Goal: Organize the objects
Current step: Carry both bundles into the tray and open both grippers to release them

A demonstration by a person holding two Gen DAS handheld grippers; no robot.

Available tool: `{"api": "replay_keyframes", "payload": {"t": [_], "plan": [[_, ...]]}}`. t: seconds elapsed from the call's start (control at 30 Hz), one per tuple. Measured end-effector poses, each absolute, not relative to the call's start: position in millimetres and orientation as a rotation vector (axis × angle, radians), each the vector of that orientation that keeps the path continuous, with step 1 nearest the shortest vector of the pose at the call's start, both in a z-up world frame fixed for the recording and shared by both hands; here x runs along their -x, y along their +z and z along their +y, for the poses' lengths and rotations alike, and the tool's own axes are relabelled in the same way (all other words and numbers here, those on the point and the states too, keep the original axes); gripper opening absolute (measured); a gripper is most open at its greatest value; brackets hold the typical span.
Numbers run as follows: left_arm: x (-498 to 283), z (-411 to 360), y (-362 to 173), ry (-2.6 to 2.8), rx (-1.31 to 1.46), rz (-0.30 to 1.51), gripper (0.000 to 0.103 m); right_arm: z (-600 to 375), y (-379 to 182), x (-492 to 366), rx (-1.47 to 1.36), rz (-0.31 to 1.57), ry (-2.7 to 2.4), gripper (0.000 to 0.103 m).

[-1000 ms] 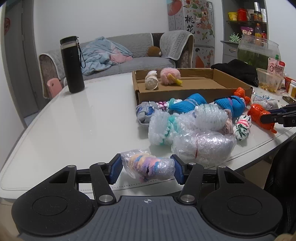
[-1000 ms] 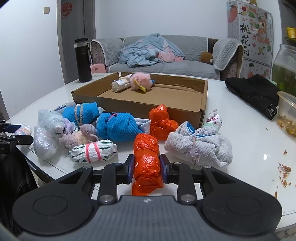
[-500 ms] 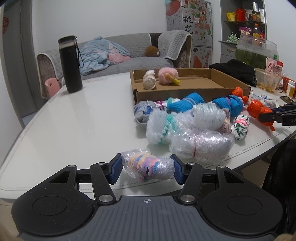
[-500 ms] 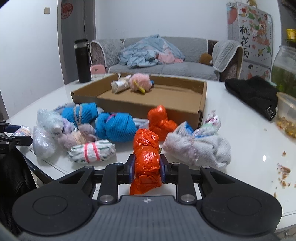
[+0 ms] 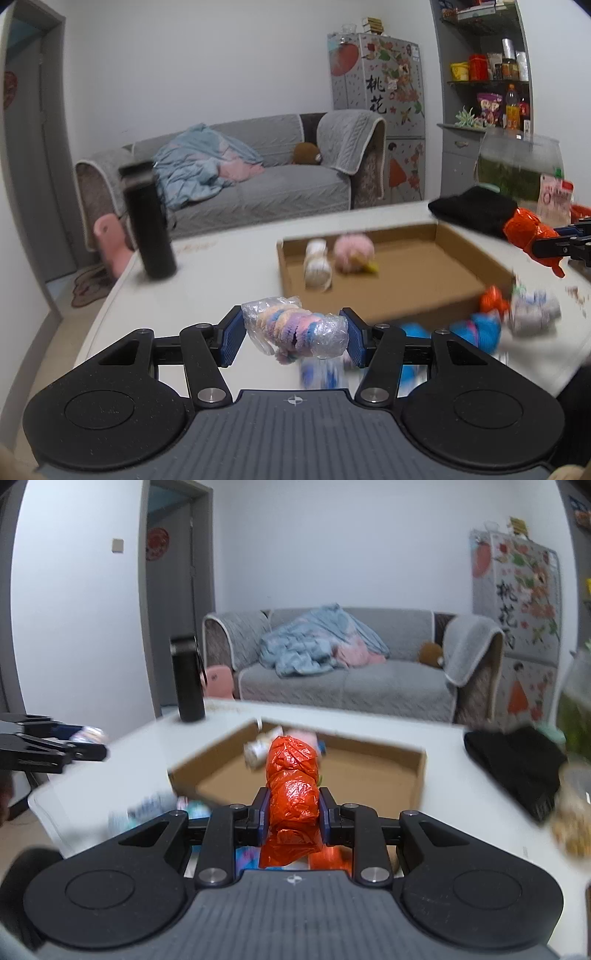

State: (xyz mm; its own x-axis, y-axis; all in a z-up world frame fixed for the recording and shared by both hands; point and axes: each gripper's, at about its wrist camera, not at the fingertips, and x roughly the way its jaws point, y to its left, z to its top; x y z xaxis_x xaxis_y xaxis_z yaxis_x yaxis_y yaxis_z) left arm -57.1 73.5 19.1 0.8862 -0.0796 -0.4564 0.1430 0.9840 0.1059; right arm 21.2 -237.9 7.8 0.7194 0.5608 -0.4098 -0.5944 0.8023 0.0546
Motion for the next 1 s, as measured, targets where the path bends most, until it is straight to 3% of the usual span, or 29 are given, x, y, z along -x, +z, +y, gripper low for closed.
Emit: {"api": "replay_keyframes", "payload": {"t": [0.27, 0.57, 1.0], "plan": [[-37.0, 43.5, 36.4, -0.183, -0.181, 0.527, 0.061, -196.4, 33.0, -97.3, 0.055, 0.471, 0.708, 0.023], [-117.8, 18.9, -13.5, -0.232, -0.205, 0.663, 0.061, -151.0, -5.4, -159.5, 0.115, 0.615, 0.743, 0.023], [-153.8, 17.7, -62.0, -0.225, -0.243, 0.784, 0.061, -114.4, -50.9, -194.3, 0.187, 0.787, 0.746, 0.024]]}}
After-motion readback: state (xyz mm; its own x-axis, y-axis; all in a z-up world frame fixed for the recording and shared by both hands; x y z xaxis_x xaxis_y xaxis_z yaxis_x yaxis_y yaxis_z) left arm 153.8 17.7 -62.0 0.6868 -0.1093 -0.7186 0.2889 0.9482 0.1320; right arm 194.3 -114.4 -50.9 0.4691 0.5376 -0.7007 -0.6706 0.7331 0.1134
